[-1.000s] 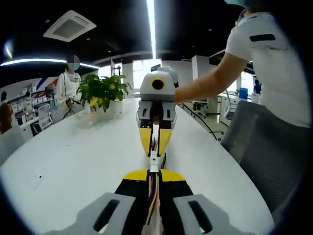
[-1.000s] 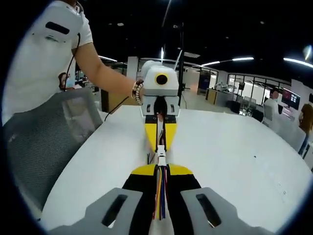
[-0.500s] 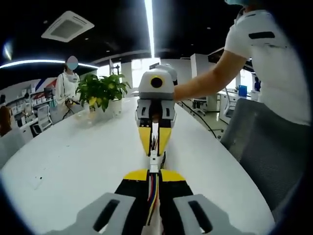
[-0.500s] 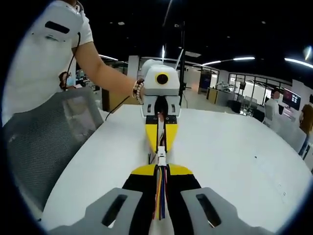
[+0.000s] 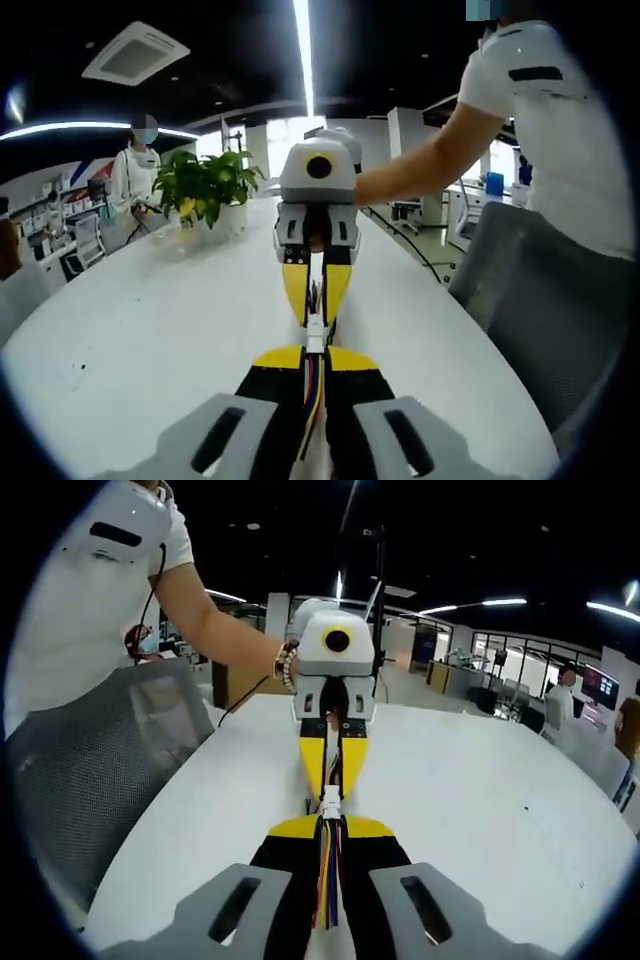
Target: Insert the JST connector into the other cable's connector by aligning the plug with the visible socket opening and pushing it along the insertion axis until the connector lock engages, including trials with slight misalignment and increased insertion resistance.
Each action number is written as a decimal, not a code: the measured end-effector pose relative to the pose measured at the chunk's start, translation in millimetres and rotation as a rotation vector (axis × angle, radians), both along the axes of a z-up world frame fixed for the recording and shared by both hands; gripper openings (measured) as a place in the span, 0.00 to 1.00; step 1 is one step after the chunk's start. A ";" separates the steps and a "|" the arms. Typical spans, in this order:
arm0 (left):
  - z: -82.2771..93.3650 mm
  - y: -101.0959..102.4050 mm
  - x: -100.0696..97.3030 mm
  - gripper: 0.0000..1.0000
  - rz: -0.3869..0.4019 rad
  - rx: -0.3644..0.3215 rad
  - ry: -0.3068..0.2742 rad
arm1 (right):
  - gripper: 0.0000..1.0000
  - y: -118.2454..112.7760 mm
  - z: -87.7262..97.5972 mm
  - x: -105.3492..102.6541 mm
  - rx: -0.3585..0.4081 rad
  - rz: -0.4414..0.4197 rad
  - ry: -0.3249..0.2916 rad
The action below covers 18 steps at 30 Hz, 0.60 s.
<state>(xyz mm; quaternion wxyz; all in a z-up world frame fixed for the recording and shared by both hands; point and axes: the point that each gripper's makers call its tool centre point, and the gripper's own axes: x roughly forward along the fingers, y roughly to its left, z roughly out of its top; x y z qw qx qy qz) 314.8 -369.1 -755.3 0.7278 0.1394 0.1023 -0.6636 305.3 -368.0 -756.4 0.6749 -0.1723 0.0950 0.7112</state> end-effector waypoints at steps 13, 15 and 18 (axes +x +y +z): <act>4.7 -7.5 -0.3 0.00 -0.014 -0.024 0.004 | 0.03 2.2 -6.6 0.4 -0.027 0.001 -0.017; 3.6 -6.3 0.7 0.00 -0.011 -0.022 0.003 | 0.03 1.7 -5.9 1.0 -0.023 -0.001 -0.016; 5.0 -6.5 -0.3 0.00 -0.008 -0.034 0.010 | 0.04 1.2 -3.8 0.9 -0.008 -0.005 -0.014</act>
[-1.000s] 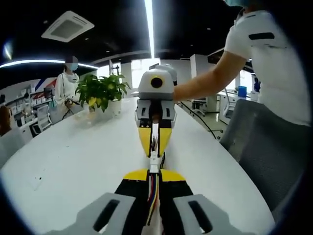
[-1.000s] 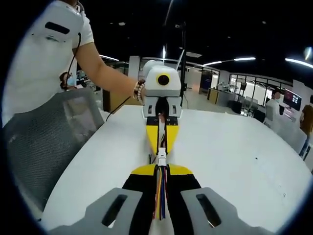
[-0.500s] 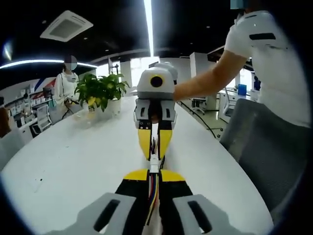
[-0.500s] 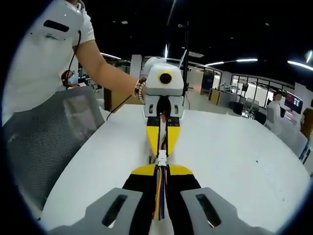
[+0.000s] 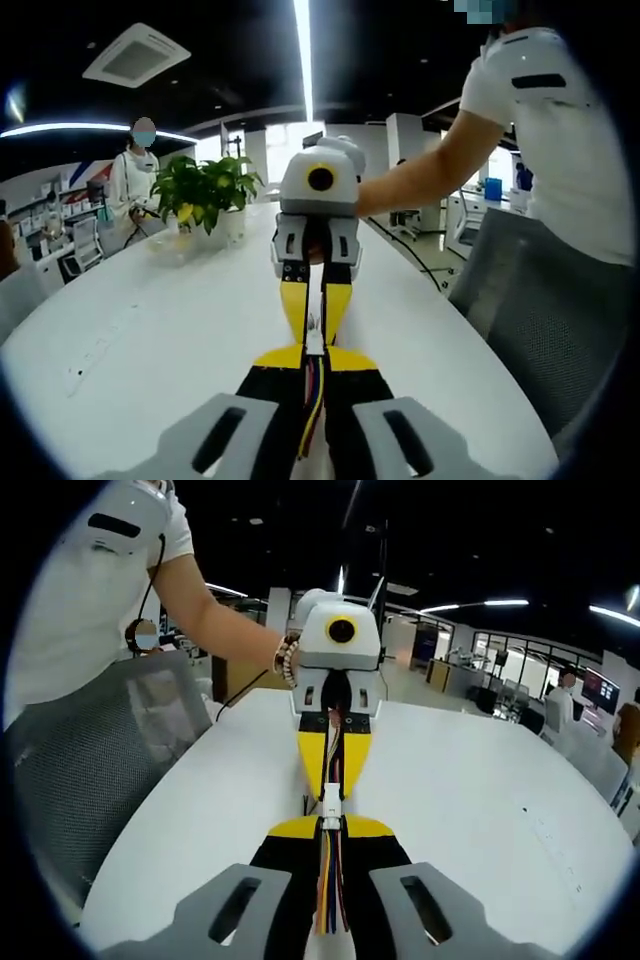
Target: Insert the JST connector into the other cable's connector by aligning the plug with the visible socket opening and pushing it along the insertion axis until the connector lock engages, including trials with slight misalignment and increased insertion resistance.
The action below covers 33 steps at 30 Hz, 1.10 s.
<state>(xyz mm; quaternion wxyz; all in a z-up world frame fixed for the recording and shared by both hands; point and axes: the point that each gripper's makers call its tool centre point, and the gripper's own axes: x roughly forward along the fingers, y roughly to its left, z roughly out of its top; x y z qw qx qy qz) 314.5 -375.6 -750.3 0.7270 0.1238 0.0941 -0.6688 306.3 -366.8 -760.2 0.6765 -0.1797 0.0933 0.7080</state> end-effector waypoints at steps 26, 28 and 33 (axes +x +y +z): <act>-63.9 -12.1 59.6 0.00 0.094 0.041 0.076 | 0.04 -16.0 -61.1 58.9 -0.065 -0.075 0.042; -68.3 -10.8 62.3 0.00 0.100 0.049 0.079 | 0.04 -14.4 -64.7 60.6 -0.067 -0.073 0.047; -80.2 -8.8 66.9 0.00 0.110 0.064 0.097 | 0.04 -12.5 -76.5 63.6 -0.081 -0.067 0.061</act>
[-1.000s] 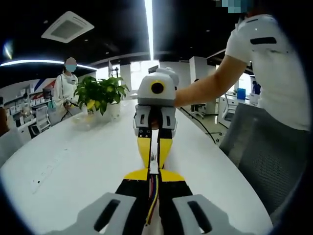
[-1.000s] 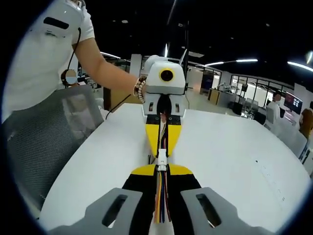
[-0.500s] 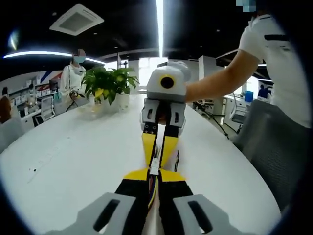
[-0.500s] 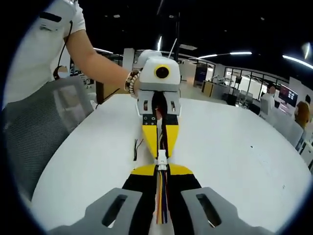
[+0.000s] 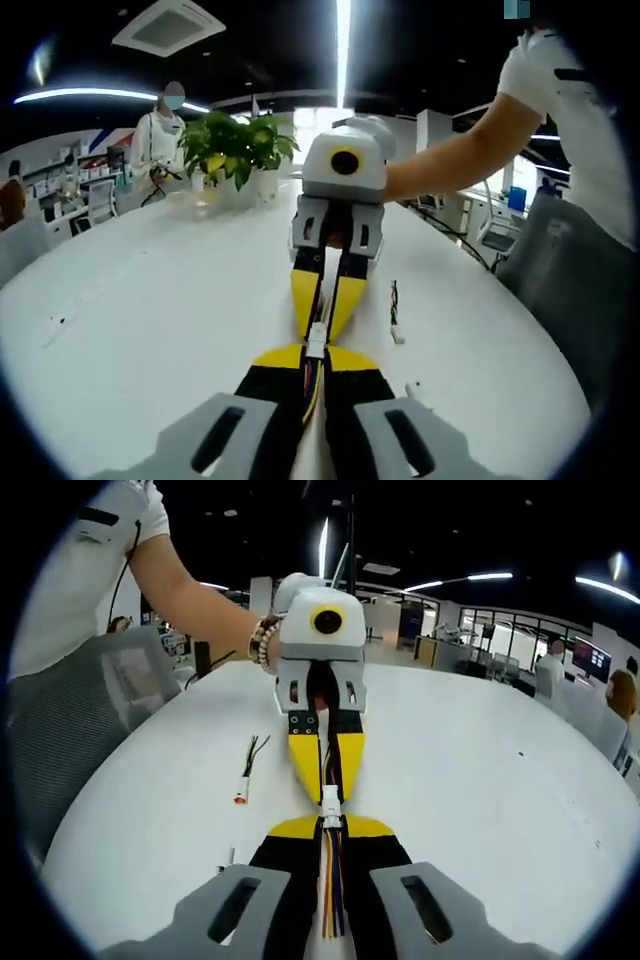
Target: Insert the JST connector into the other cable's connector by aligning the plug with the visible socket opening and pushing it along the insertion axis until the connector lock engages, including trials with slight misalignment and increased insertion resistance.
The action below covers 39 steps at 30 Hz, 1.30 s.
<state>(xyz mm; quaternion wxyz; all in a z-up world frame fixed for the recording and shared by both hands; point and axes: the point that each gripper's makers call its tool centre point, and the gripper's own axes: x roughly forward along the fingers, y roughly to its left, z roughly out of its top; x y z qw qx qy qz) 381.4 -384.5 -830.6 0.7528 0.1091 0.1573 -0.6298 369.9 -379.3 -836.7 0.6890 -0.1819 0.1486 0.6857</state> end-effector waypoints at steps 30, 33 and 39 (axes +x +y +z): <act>-11.1 5.2 -8.7 0.04 0.006 0.068 0.005 | 0.10 2.0 -7.7 -4.9 0.002 -0.040 0.035; -10.2 6.6 -12.2 0.08 0.005 0.070 0.010 | 0.10 2.6 -7.0 -6.4 -0.018 -0.040 0.026; 9.5 7.3 -13.8 0.12 0.056 -0.008 0.016 | 0.10 0.6 12.8 -3.5 0.005 -0.071 0.000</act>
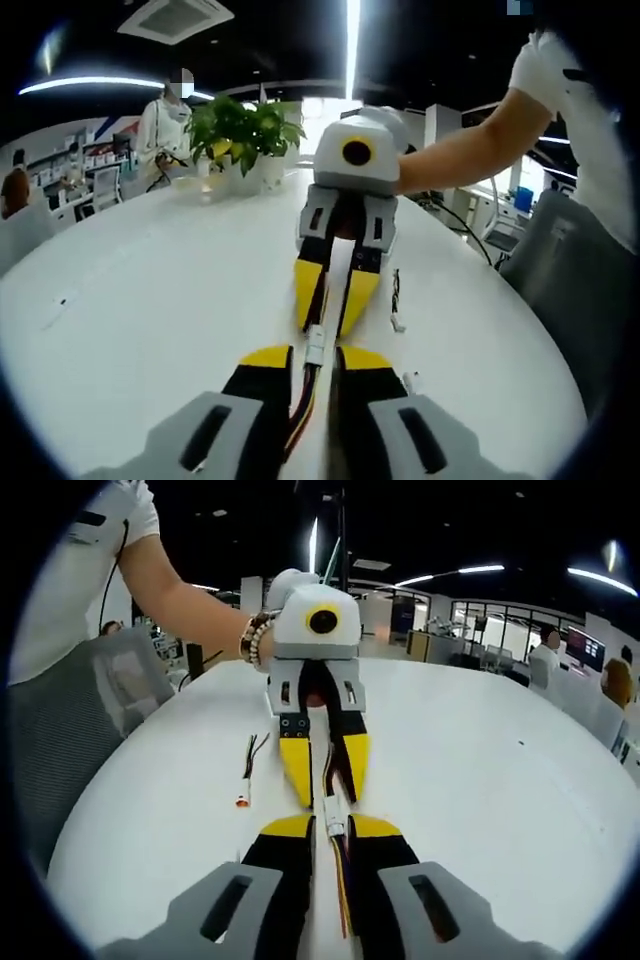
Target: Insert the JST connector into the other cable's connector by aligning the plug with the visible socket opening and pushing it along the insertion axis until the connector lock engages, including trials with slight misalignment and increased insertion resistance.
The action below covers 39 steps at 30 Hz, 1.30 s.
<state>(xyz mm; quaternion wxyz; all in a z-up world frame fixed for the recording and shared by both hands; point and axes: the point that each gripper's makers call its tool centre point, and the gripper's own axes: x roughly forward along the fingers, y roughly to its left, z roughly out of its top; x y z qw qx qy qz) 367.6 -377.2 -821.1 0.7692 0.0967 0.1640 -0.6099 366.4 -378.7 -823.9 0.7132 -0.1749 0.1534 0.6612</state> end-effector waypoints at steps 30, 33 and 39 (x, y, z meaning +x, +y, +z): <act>51.0 17.1 -63.7 0.21 0.079 -0.044 -0.034 | 0.14 -33.9 48.7 -64.2 0.036 -0.097 -0.023; 42.2 16.0 -68.1 0.21 0.081 -0.036 -0.018 | 0.13 -35.0 41.0 -70.1 0.027 -0.097 -0.006; 21.0 14.1 -74.1 0.21 0.077 -0.018 0.022 | 0.13 -36.5 21.9 -75.3 0.006 -0.086 0.027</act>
